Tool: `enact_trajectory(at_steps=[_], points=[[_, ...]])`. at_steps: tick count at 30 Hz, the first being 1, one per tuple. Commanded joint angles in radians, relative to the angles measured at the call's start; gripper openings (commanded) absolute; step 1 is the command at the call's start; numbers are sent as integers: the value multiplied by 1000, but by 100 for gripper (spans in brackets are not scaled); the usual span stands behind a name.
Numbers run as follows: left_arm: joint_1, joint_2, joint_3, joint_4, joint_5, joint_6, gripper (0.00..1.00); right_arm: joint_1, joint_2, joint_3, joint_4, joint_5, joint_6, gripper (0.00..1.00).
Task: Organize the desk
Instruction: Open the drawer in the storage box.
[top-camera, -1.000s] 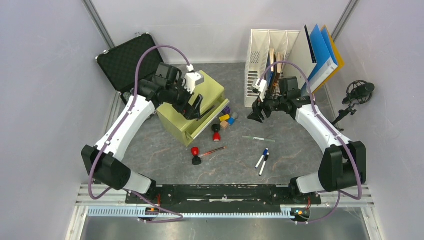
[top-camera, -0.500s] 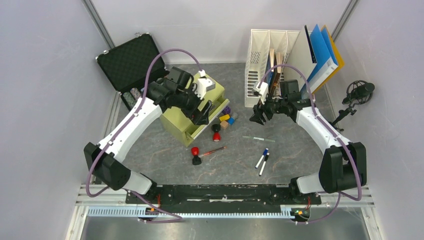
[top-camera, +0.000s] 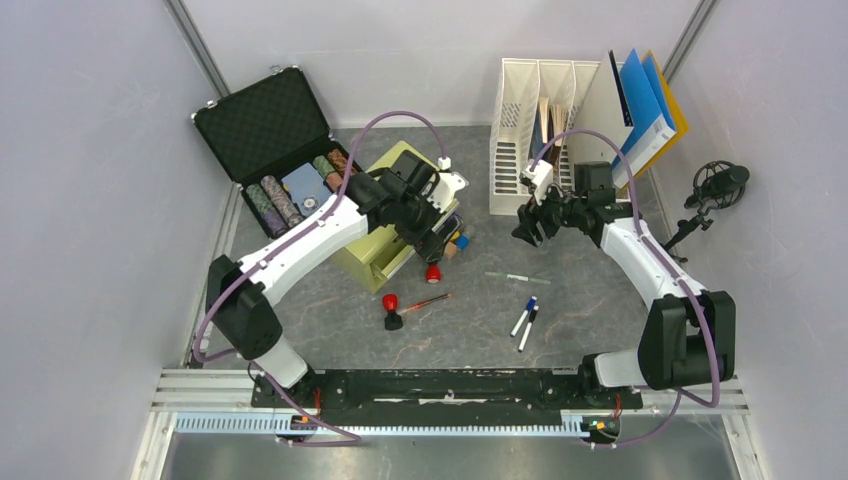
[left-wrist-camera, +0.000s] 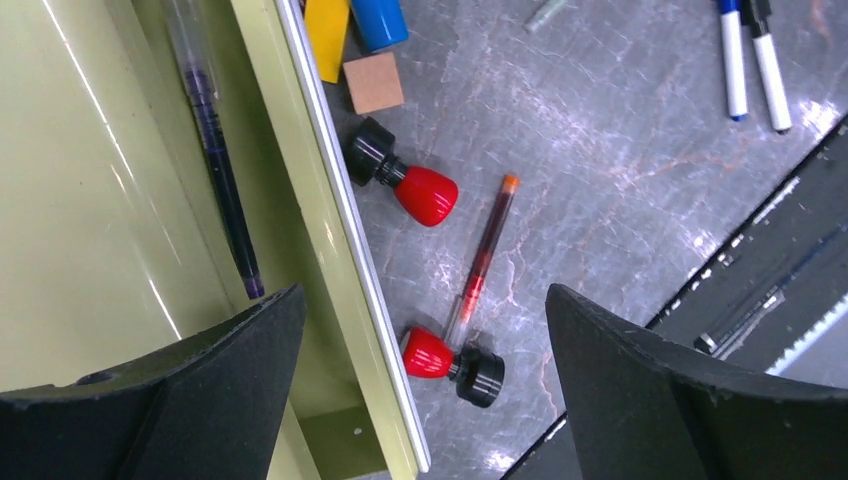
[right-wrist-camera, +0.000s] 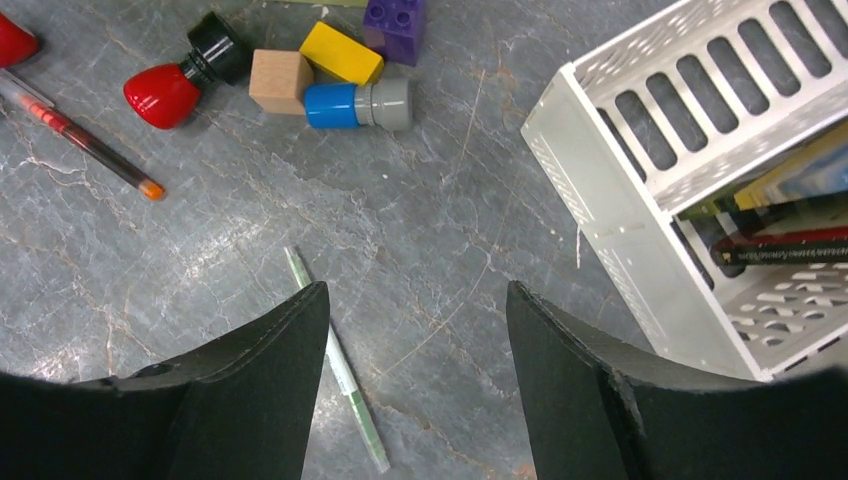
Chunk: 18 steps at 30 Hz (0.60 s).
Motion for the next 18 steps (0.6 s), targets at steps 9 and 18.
enact_trajectory(at_steps=[9,18], points=[[-44,83,-3,96,-141,-105,96,-93,-78,-77,-13,-10,-20,70],[-47,135,-46,114,-68,-166,96,-162,-117,-155,-13,-50,-55,70]])
